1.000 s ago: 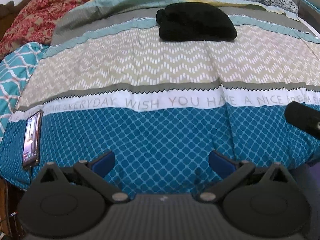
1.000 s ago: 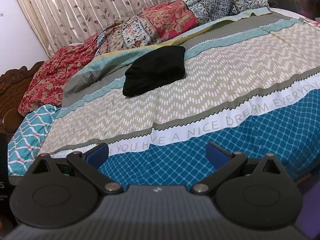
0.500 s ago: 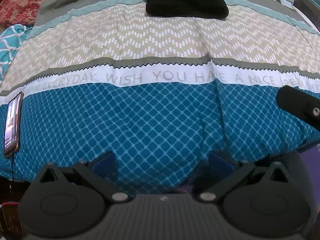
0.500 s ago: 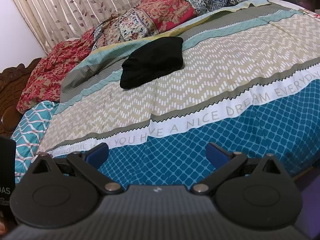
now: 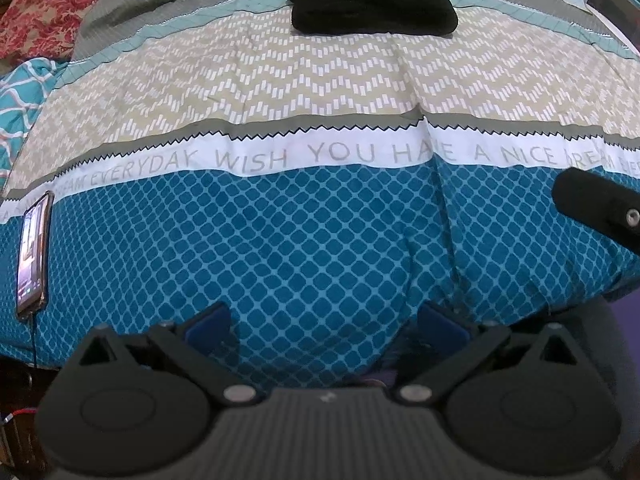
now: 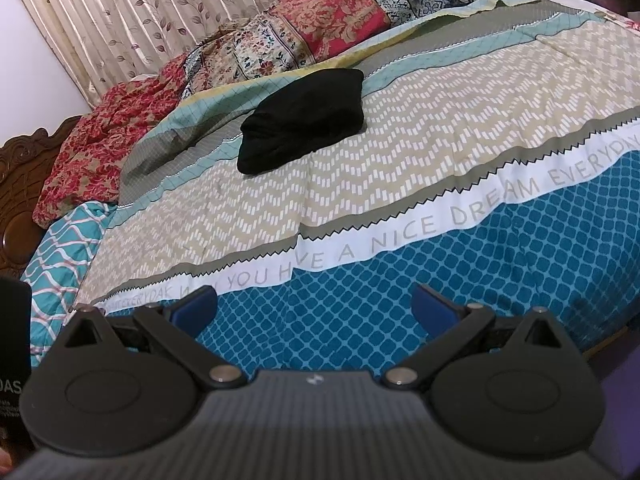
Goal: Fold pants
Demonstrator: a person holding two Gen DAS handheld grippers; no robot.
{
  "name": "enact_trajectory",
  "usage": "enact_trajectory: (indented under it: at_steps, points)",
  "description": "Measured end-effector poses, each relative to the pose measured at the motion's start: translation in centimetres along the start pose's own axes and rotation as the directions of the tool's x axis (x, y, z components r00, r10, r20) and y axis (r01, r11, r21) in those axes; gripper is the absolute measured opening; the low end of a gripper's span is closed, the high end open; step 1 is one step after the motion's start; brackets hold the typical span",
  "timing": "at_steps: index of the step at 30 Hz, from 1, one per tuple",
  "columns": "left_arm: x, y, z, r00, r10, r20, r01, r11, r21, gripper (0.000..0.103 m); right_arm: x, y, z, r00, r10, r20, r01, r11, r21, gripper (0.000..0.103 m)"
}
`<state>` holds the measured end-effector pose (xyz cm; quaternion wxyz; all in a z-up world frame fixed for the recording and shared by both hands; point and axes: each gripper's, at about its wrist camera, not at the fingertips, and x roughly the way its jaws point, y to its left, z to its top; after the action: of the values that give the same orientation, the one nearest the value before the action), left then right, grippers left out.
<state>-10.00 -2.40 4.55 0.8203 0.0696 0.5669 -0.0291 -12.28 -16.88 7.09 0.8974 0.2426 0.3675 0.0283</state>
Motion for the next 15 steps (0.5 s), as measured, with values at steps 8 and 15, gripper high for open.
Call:
enact_trajectory:
  at_steps: [8,15]
  points:
    - [0.25,-0.07,-0.09,1.0,0.004,-0.008,-0.003,1.0,0.006,0.103,0.01,-0.1,0.02,1.0,0.0,-0.002,0.0,1.0,0.001,0.103]
    - [0.41,-0.02,-0.06,1.0,0.009,-0.012,-0.009,1.0,0.004,0.103,0.12,-0.19,-0.08,1.0,-0.002,-0.004,0.002,1.0,0.004,0.103]
